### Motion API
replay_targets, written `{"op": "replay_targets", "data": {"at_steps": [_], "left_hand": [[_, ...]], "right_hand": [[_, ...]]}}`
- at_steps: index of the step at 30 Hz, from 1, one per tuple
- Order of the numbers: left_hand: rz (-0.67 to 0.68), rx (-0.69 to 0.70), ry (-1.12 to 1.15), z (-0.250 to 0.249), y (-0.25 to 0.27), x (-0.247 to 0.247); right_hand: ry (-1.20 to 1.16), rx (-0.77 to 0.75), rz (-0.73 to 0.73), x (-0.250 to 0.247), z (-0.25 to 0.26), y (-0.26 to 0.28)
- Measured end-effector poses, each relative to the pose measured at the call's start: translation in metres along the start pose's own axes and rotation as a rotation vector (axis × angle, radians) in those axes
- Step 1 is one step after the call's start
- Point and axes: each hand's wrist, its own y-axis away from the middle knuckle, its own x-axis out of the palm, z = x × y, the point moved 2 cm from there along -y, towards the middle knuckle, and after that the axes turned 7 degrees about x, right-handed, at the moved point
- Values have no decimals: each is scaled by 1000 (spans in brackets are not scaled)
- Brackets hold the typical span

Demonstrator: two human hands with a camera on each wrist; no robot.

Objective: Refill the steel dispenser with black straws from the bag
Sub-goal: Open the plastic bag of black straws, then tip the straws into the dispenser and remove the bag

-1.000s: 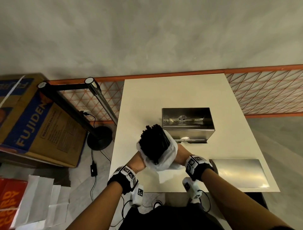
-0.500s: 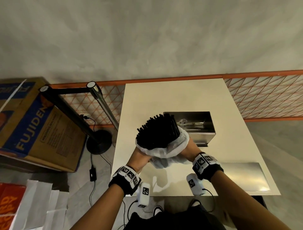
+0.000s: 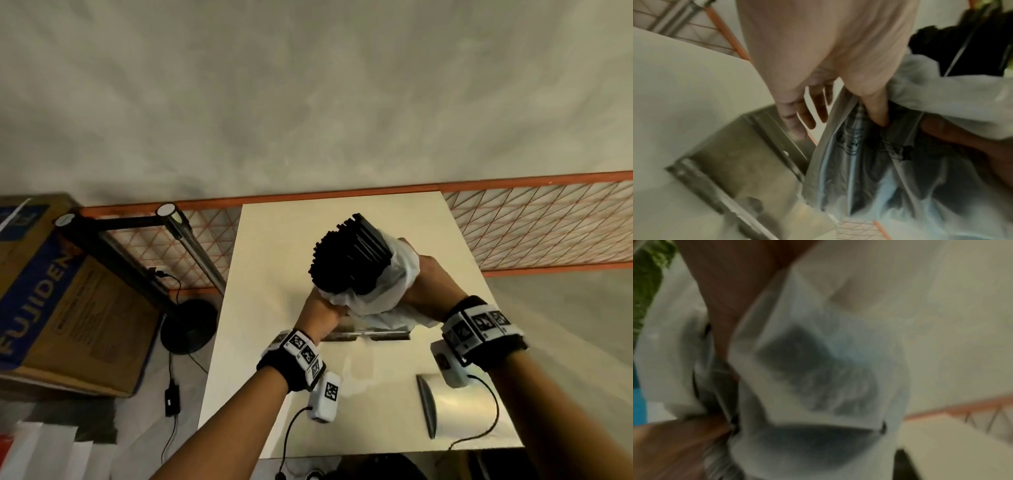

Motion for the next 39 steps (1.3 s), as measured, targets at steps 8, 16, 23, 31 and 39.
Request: {"op": "replay_targets", "data": {"at_steps": [8, 16, 23, 31, 39], "left_hand": [[-21, -85, 134, -31, -31, 28], [61, -185, 80, -18, -38, 11], [116, -204, 153, -13, -37, 6], [57, -308, 204, 2, -41, 13], [-124, -373, 605, 5, -42, -1]], "right_hand": [[165, 35, -78, -25, -33, -39], [318, -76, 63, -8, -18, -76], [534, -216, 60, -14, -10, -99], [601, -150, 197, 14, -18, -105], [605, -156, 119, 45, -25, -102]]}}
